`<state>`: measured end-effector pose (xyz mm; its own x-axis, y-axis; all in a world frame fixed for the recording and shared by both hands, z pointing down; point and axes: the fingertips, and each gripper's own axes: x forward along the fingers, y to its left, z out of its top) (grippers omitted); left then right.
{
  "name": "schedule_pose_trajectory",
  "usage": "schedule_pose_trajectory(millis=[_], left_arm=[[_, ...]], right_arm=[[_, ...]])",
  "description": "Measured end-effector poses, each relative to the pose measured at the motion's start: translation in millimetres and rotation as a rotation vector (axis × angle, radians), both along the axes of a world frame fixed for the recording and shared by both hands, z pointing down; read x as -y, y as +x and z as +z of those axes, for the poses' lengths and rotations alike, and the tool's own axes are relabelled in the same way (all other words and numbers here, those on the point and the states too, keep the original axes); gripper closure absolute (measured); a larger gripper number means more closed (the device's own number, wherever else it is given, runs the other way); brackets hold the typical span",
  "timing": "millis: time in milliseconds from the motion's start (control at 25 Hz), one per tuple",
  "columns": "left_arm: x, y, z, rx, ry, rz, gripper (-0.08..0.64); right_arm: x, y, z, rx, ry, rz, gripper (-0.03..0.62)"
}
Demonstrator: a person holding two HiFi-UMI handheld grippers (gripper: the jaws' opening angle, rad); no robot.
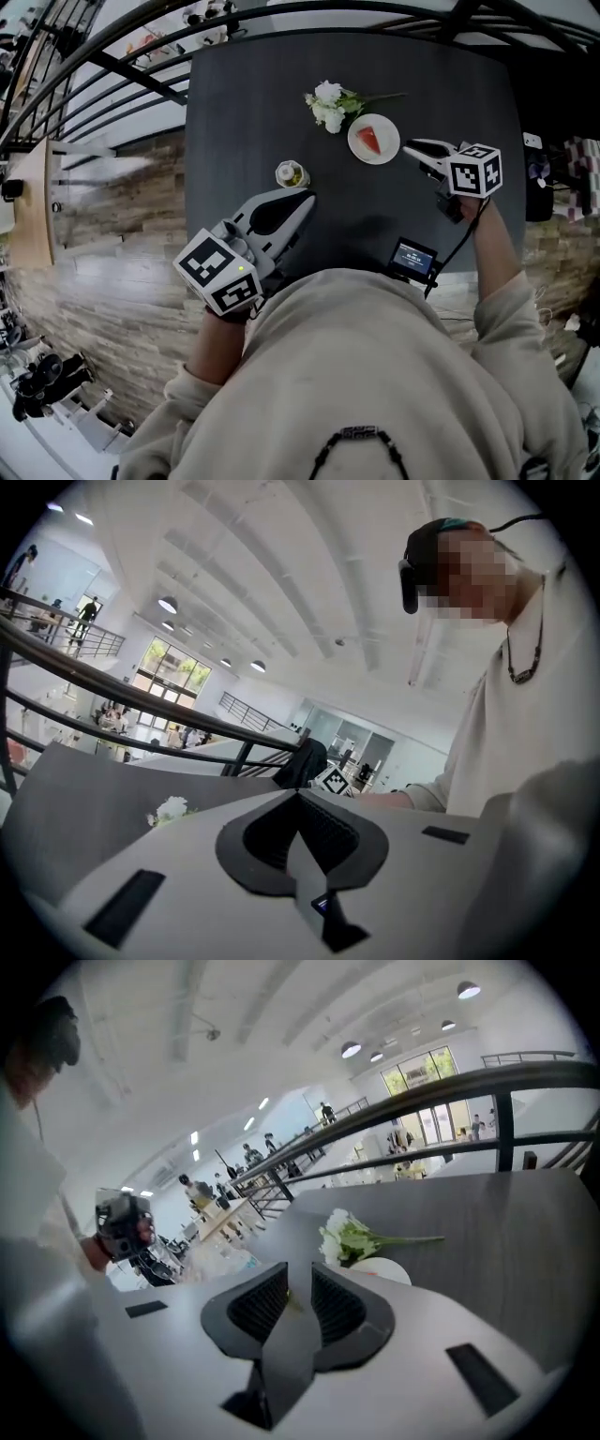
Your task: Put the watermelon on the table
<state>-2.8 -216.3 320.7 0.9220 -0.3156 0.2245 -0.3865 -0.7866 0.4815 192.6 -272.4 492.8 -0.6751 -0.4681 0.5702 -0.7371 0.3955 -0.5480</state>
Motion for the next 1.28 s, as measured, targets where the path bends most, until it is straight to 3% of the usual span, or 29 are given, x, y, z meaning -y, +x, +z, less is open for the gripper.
schedule_pose_trajectory(millis=[80, 160, 320, 480, 1280], left_arm=[[1, 11, -4, -0.007, 0.017, 0.039, 0.554], [3, 21, -9, -0.012, 0.036, 0.075, 0.552], [3, 41, -20, -0.030, 0.078, 0.150, 0.554], [-10, 45, -32, -0.051, 0.119, 0.200, 0.554], [-5, 47, -34, -0.071, 0.123, 0.234, 0.553]], right_arm=[[-10, -1, -31, 0.047, 0.067, 0.016, 0.553], [-21, -2, -59, 0.078, 0.137, 0.020, 0.575], [-46, -7, -119, 0.155, 0.295, 0.066, 0.577], [-77, -23, -163, 0.116, 0.409, 0.074, 0.578], [-86, -34, -185, 0.053, 0.467, 0.058, 0.578]])
